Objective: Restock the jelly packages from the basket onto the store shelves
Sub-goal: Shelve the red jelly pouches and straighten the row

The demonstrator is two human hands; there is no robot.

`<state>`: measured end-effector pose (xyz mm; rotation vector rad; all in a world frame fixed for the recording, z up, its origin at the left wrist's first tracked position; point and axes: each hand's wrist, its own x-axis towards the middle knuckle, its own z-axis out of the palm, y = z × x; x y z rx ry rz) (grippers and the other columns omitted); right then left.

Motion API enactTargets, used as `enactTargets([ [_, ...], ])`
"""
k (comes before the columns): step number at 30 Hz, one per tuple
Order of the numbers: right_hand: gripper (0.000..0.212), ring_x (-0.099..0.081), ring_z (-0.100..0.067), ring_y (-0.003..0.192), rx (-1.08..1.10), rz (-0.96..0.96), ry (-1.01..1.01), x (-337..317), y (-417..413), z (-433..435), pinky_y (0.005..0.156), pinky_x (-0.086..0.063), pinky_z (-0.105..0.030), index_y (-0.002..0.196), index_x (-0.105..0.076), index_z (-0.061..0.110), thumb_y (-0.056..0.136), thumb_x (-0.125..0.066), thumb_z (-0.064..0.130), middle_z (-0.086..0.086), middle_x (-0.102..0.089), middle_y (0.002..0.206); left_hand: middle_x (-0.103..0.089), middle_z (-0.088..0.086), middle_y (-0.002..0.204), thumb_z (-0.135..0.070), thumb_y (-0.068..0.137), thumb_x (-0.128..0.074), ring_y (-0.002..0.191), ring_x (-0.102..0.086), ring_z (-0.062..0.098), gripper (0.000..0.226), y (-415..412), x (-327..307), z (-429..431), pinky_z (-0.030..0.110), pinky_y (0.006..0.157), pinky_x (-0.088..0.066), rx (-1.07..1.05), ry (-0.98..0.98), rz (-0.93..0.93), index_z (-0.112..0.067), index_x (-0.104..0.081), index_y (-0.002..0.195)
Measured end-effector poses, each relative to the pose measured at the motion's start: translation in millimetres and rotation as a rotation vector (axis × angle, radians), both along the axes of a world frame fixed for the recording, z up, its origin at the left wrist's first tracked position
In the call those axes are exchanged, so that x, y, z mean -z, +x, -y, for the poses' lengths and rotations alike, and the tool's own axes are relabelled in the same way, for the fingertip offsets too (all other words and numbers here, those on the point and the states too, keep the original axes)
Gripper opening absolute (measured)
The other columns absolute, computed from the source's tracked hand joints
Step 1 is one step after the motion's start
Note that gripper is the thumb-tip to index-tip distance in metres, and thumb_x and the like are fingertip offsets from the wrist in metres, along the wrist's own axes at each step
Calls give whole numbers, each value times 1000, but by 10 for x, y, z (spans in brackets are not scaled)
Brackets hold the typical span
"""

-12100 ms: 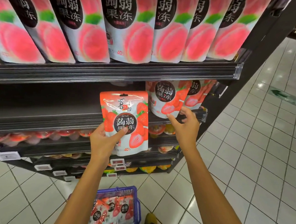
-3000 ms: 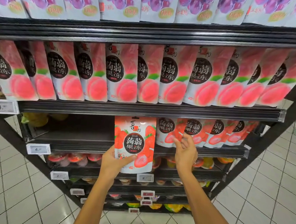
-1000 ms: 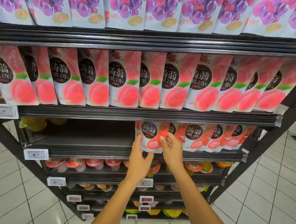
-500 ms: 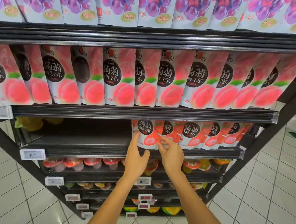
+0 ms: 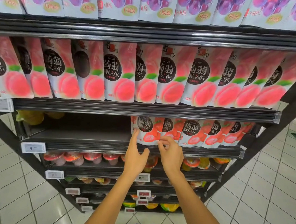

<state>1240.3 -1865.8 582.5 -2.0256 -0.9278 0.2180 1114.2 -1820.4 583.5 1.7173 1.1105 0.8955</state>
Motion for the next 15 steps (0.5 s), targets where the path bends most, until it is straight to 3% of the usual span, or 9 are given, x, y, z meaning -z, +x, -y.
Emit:
enactTargets([
  [2,15,-68,-8,77,6,-8,16,7,-6,36,66,-51,-26,108,-67,30,94,-62,33,16,-73,95,-26,-21,157,-7,90,-59,88,-66,8,76,-28,-5,26,17,62,-48,-9,-8,45,-46,-26,146],
  [3,16,-68,-7,76,9,-13,27,19,-12,58,64,-49,-25,109,-67,30,94,-62,33,17,-73,95,-31,-21,155,-5,90,-59,65,-59,2,74,-41,1,49,17,56,-47,-19,-12,78,-48,-30,143],
  [4,17,-67,-5,73,7,-18,41,41,-20,81,63,-49,-25,110,-66,31,94,-63,33,18,-72,94,-36,-21,152,-3,90,-58,55,-54,1,72,-56,16,74,16,53,-46,-36,-16,114,-46,-35,142],
  [5,19,-65,-2,69,-2,-23,57,74,-31,108,63,-49,-25,113,-65,30,94,-64,31,20,-70,93,-43,-19,148,-1,89,-57,59,-56,-2,68,-76,38,99,14,56,-47,-64,-20,146,-41,-41,142],
  [7,26,-62,1,65,-32,-42,84,171,-67,171,63,-51,-27,118,-61,28,93,-66,24,21,-66,93,-54,-14,134,1,90,-56,94,-60,-11,57,-142,106,146,11,72,-50,-130,-35,178,-32,-50,136],
  [8,30,-63,-1,65,-46,-49,89,238,-95,207,64,-53,-28,121,-60,26,92,-67,20,20,-66,94,-58,-14,128,1,90,-56,106,-58,-7,51,-189,156,170,14,79,-51,-158,-46,183,-29,-54,131],
  [11,35,-66,-7,67,-83,-78,53,500,-234,333,64,-53,-29,123,-58,22,90,-68,16,16,-67,93,-64,-11,115,2,91,-57,103,-61,6,36,-397,406,256,34,91,-54,-204,-112,176,-21,-62,118],
  [15,28,-65,-7,69,-66,-273,-46,968,-500,520,65,-54,-24,116,-62,16,89,-70,14,5,-70,92,-66,-4,107,6,91,-55,97,-63,15,25,-790,878,387,48,90,-54,-237,-299,134,-7,-65,110],
])
